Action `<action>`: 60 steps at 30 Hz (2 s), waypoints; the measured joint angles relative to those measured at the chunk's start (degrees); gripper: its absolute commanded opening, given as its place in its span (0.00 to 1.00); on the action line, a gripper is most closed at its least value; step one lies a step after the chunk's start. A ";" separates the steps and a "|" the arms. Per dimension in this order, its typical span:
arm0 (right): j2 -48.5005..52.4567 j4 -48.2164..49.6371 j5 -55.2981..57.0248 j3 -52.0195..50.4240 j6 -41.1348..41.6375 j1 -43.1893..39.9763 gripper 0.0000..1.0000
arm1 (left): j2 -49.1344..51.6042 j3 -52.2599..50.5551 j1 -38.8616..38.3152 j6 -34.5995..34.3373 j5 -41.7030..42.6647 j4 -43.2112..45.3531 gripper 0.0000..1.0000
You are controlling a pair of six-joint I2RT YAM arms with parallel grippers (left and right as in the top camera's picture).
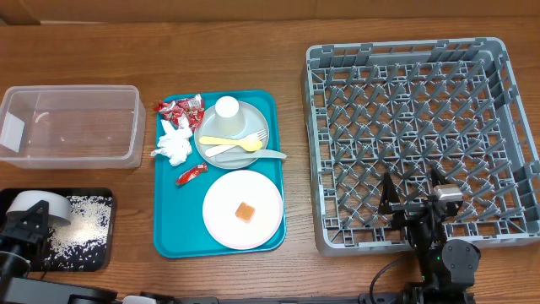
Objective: Sort waste into correct bins and load items into the dishwasher rack
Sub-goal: 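Tip the bowl over the black tray to pour out the rice, then carry the emptied bowl back and set it on the teal tray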
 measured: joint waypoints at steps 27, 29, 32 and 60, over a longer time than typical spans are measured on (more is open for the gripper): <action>0.00 0.02 0.00 0.00 0.00 -0.02 1.00 | -2.43 0.00 -0.02 4.00 1.57 -11.78 0.04; 0.00 0.07 -0.02 0.00 0.00 0.00 1.00 | -5.44 0.00 -0.02 4.02 1.14 -12.66 0.04; 0.00 0.00 -0.02 0.00 0.02 0.00 1.00 | -12.87 0.04 -0.02 2.89 -0.81 -14.73 0.04; 0.00 0.04 -0.04 0.00 -0.02 0.00 1.00 | -30.88 30.38 -66.71 -27.78 -52.22 -38.86 0.04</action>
